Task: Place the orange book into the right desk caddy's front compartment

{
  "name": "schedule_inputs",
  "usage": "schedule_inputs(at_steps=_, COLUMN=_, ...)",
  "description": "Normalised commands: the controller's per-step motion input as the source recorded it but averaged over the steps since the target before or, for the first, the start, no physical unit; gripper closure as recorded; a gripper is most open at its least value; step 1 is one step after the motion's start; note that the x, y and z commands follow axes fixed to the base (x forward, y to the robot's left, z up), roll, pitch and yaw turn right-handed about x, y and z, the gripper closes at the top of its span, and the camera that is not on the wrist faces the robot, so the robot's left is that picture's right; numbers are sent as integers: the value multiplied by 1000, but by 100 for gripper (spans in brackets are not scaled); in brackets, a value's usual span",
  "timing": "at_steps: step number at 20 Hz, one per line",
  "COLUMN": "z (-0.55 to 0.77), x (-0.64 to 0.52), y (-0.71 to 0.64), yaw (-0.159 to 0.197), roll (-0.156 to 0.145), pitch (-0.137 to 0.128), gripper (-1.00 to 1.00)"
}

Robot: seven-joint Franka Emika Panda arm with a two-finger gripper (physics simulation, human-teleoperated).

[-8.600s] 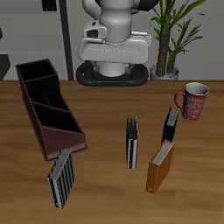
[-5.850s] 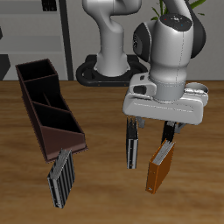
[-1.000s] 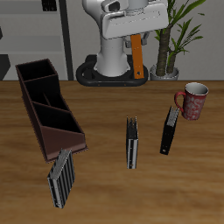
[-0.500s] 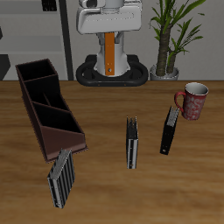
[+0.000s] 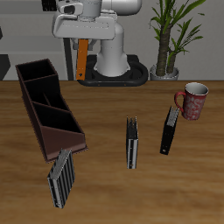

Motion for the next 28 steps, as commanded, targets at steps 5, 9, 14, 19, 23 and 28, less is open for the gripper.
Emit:
schedule_inputs(at_steps=5, z=7, x=-141, y=-313, yaw=44, roll=-56, pitch=-20, gripper=100)
schedule_inputs(at_steps=9, z=34, x=-92, y=-174, yaw=17, roll=-41, pitch=-13, gripper=100)
schedule_inputs(at_steps=14, z=-26, x=-26, y=-247, yaw=-4, roll=-50, pitch=-8, gripper=100)
schedule_inputs(at_steps=19, z=-208, x=105, y=-123, yaw=30, roll=-34, pitch=29, gripper=100)
schedule_inputs(at_steps=23, z=-244, x=111, y=-2, yaw=66, roll=-14, pitch=30, gripper=100)
schedule_inputs(at_steps=28, z=-151, x=3, y=39, yaw=28, roll=5, pitch=20, gripper=100)
